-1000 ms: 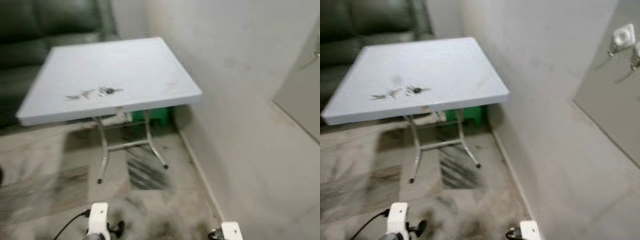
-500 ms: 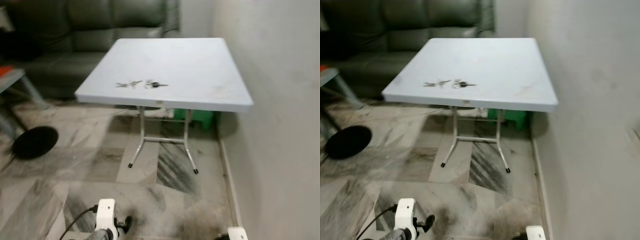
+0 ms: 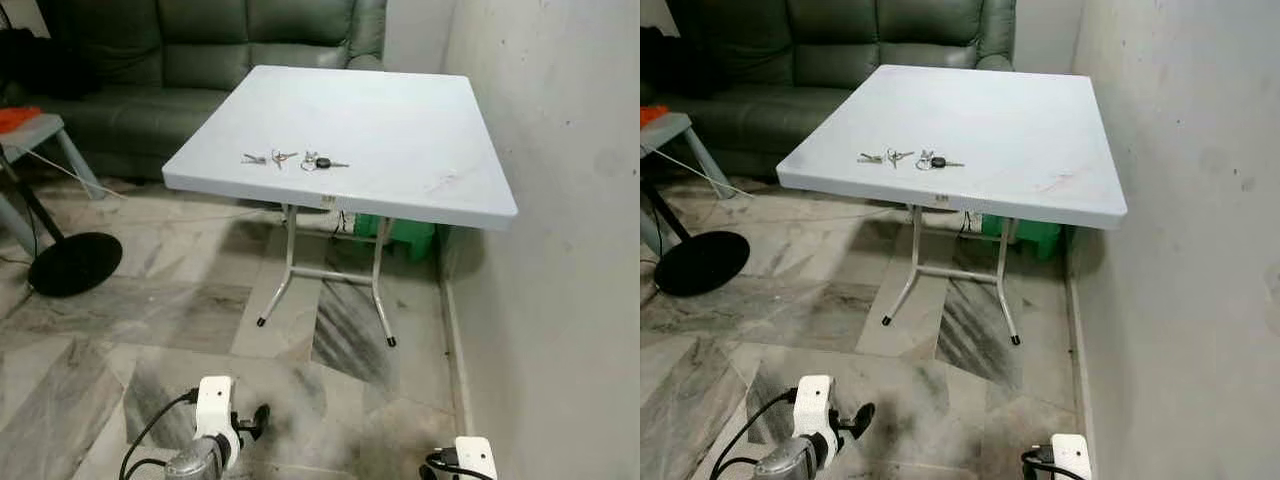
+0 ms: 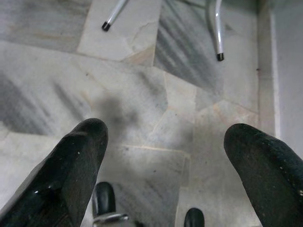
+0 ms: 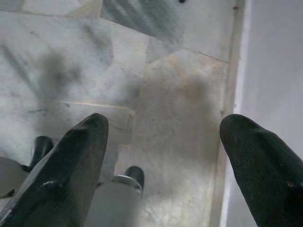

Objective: Hang keys on a hook

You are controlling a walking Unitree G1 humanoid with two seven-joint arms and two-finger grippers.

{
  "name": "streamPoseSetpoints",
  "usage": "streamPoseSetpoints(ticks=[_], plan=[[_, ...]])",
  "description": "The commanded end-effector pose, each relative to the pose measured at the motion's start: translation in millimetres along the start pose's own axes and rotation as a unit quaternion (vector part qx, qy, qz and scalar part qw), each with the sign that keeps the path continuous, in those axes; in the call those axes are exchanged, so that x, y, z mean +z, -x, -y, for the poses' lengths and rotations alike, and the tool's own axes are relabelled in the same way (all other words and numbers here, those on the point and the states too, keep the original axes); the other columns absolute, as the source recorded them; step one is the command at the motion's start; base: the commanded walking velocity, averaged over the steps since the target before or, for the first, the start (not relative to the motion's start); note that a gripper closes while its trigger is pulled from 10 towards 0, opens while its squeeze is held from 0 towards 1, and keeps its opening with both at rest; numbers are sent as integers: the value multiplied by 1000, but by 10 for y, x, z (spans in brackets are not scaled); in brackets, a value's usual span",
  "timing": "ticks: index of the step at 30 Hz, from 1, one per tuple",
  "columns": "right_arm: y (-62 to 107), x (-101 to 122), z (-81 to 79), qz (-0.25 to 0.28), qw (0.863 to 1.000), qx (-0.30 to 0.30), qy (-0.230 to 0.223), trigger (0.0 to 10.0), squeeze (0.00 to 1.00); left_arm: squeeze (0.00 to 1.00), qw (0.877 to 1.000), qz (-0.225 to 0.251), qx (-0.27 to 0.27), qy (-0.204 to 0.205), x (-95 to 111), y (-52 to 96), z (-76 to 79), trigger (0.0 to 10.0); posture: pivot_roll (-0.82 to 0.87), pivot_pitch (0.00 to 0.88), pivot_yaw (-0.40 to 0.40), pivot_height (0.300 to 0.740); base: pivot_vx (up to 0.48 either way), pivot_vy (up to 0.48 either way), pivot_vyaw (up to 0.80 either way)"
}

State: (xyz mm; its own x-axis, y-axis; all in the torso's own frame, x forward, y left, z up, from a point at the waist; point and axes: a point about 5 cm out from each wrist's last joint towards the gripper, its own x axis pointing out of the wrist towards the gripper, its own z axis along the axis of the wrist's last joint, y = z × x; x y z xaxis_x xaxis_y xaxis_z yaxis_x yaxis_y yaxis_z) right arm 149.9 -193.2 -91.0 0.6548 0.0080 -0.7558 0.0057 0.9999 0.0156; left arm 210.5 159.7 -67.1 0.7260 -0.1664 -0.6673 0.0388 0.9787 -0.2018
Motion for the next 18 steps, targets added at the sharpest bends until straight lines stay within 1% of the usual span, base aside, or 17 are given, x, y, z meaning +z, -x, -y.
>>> streamPoseSetpoints(ticks=[1,8,18], plan=[[-2,13,1,5,1000,0,-6,10000,0,0,1000,5,0,4,31,-4,-17,10000,-47,0,-23,740,0,0,0],[9,-17,-3,2,1000,2,-8,10000,0,0,1000,4,-2,5,10,3,-14,10000,-43,0,-26,740,0,410,0],[4,0,1,5,1000,4,-7,10000,0,0,1000,5,-7,6,13,-1,3,10000,-41,0,-28,740,0,465,0]])
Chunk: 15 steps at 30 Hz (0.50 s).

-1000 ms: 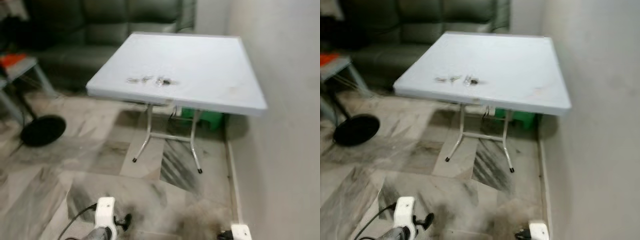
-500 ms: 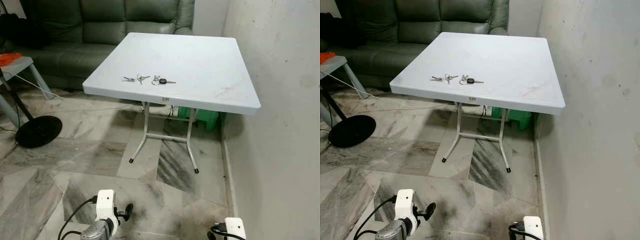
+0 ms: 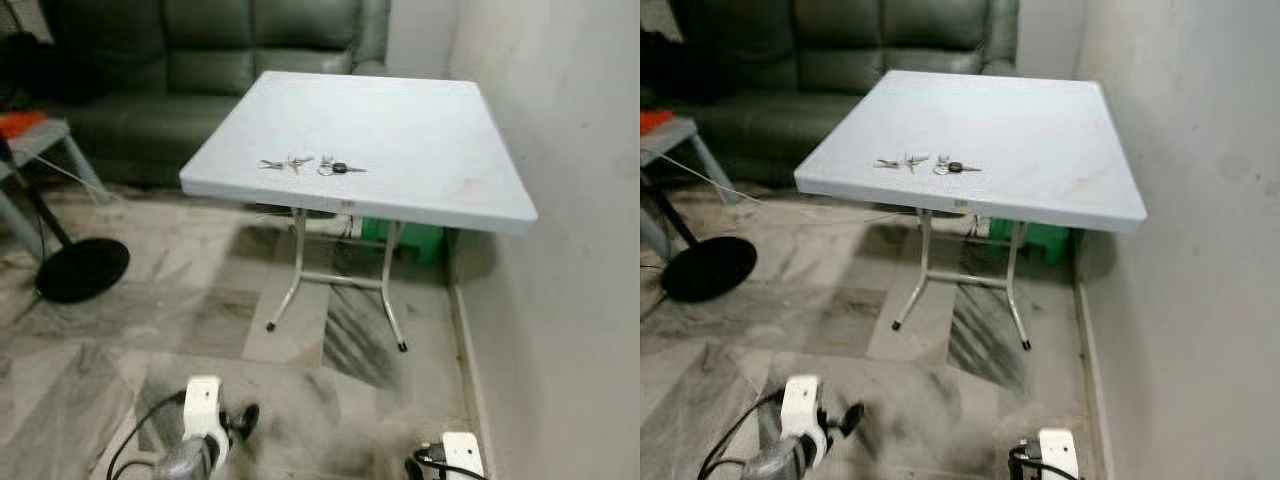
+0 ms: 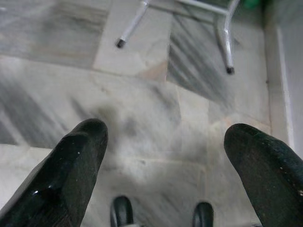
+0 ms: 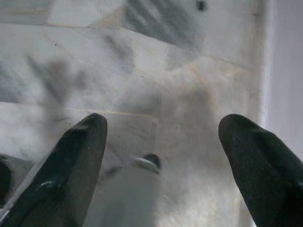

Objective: Hang keys on a hook

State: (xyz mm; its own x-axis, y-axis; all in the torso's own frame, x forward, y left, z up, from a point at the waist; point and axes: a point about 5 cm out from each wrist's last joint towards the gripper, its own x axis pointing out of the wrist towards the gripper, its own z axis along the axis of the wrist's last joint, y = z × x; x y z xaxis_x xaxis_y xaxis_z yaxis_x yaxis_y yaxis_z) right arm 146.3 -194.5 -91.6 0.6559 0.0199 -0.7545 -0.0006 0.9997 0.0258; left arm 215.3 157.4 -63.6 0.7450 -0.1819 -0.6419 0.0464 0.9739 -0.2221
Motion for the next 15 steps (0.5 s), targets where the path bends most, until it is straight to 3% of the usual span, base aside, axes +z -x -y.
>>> streamPoseSetpoints(ticks=[1,15], plan=[[-15,32,-11,4,1000,-1,-6,10000,0,0,1000,-10,3,0,-41,16,-25,10000,-40,0,-30,740,0,465,0],[-18,40,-14,5,1000,3,-3,10000,0,0,1000,-10,3,0,-32,11,-22,10000,-40,0,-36,740,0,466,0]])
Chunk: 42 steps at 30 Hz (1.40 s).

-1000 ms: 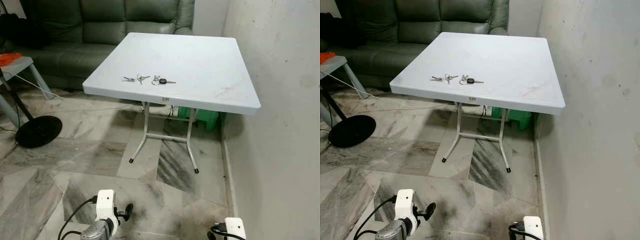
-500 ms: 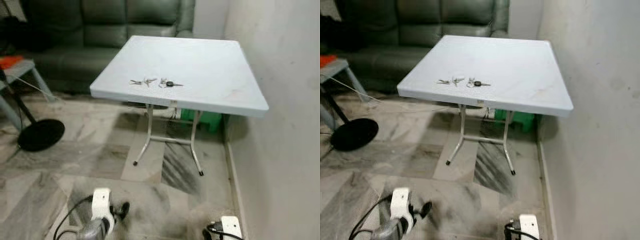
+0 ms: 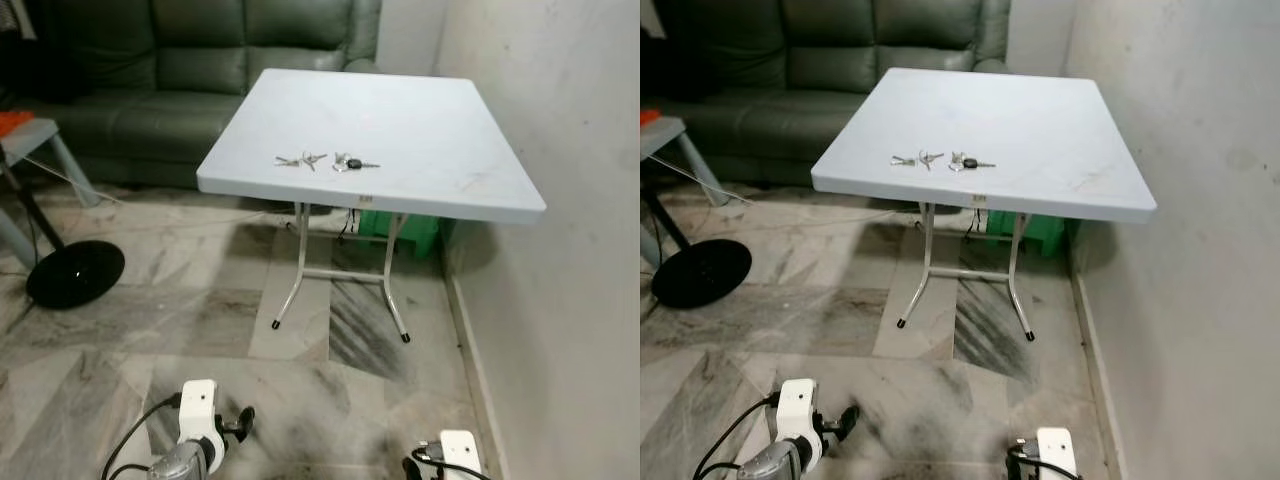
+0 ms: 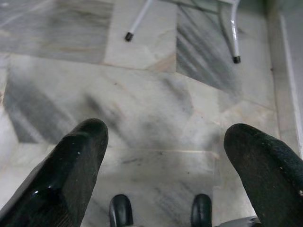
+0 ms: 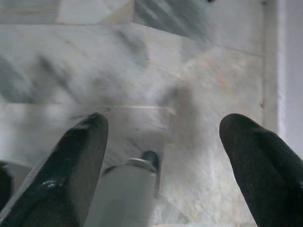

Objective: Hang keys on a hook

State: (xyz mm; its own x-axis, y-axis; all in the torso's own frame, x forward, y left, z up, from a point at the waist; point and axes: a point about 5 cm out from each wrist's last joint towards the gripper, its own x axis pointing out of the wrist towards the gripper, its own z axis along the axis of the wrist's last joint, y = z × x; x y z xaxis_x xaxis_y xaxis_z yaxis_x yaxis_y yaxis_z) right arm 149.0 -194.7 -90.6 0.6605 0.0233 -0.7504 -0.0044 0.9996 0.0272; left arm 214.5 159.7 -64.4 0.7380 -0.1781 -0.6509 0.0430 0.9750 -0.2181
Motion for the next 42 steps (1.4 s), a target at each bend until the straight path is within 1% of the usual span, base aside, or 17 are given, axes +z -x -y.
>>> streamPoseSetpoints(ticks=[1,26,29,31,32,33,34,37,40,42], plan=[[-8,14,-16,2,1000,2,-4,10000,0,0,1000,-5,1,1,-24,5,1,10000,-40,0,-36,740,0,469,0],[-11,21,-19,3,1000,3,-3,10000,0,0,1000,-13,7,0,-51,13,-16,10000,-39,0,-38,740,0,470,0],[-13,23,-25,2,1000,5,0,10000,0,0,1000,-16,10,-5,-58,15,-20,10000,-35,0,-39,740,0,244,0],[-15,18,-34,-1,1000,9,-9,10000,0,0,1000,-18,13,-18,-60,16,-25,10000,-35,0,-39,740,0,0,0],[-16,22,-37,1,1000,10,-16,10000,608,0,1000,-20,13,-17,-64,17,-27,10000,-35,0,-39,740,0,0,0],[-17,26,-38,3,1000,10,-21,10000,608,0,1000,-20,13,-15,-66,18,-27,10000,-35,0,-39,740,0,0,0],[-17,32,-39,6,1000,12,-27,10000,1000,0,1000,-21,13,-13,-69,18,-27,10000,-35,0,-39,740,0,0,0],[-20,42,-28,6,1000,8,-16,10000,1000,0,1000,-21,15,-13,-75,21,-30,10000,-35,0,-42,740,0,0,0],[-21,53,-32,11,1000,12,-23,10000,1000,0,1000,-20,16,-13,-75,23,-36,10000,-36,0,-41,740,0,0,0],[-26,73,-27,15,1000,9,-20,10000,1000,0,1000,-18,17,-12,-68,23,-39,10000,-36,0,-41,740,0,0,0]])
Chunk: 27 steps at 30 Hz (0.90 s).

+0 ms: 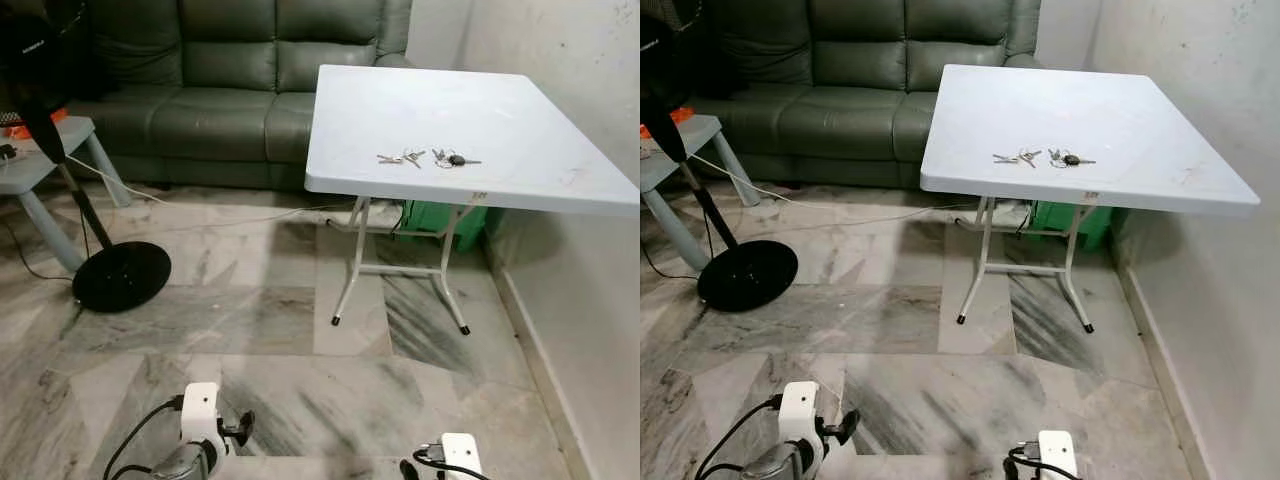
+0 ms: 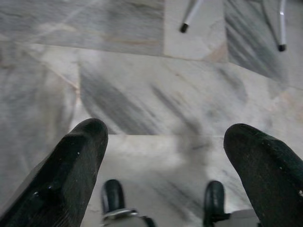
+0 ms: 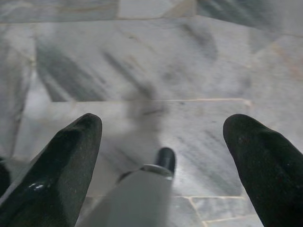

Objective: Hang keys on a hook

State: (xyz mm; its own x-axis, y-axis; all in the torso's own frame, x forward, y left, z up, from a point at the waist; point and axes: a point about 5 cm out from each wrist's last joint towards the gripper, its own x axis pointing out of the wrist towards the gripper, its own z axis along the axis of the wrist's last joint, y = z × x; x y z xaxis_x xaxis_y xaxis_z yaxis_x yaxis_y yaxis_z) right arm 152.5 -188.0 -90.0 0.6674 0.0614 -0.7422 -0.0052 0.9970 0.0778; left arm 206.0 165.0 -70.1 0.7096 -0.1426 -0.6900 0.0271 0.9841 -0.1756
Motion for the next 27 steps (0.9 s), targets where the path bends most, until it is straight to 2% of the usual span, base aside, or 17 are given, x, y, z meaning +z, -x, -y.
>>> streamPoseSetpoints(ticks=[1,6,9,12,13,14,18,19,22,27], plan=[[-8,59,37,15,1000,-9,-5,10000,1000,0,1000,6,-3,1,31,-12,20,10000,-36,0,-41,740,0,0,0],[-44,198,8,47,999,0,-8,10000,1000,0,999,37,-16,9,181,-47,54,10000,-38,0,-43,740,0,0,0],[-90,432,-51,103,994,19,-8,10000,1000,0,994,99,-48,-4,466,-93,152,10000,-40,0,-42,740,0,0,0],[-94,618,-73,158,987,26,0,10000,1000,0,988,141,-65,-3,641,-100,192,10000,-37,0,-42,740,0,0,0],[-94,618,-73,158,987,26,0,10000,1000,0,988,141,-65,-3,641,-100,192,10000,-37,0,-42,740,0,0,0],[-92,672,-77,174,984,25,0,10000,0,0,986,151,-73,2,684,-98,191,10000,-41,0,-40,740,0,0,0],[-75,787,-103,214,976,29,7,10000,0,0,979,190,-78,8,803,-75,176,10000,-49,0,-35,740,0,0,0],[-50,857,-131,246,969,36,5,10000,0,0,972,219,-85,8,889,-55,181,10000,-52,0,-30,740,0,0,0],[-22,905,-149,272,961,38,5,10000,0,0,966,243,-92,4,954,-33,195,10000,-52,0,-27,740,0,0,0],[128,1057,-194,360,932,47,0,10000,0,0,944,308,-119,-12,1115,63,274,10000,-56,0,-26,740,0,0,0]])
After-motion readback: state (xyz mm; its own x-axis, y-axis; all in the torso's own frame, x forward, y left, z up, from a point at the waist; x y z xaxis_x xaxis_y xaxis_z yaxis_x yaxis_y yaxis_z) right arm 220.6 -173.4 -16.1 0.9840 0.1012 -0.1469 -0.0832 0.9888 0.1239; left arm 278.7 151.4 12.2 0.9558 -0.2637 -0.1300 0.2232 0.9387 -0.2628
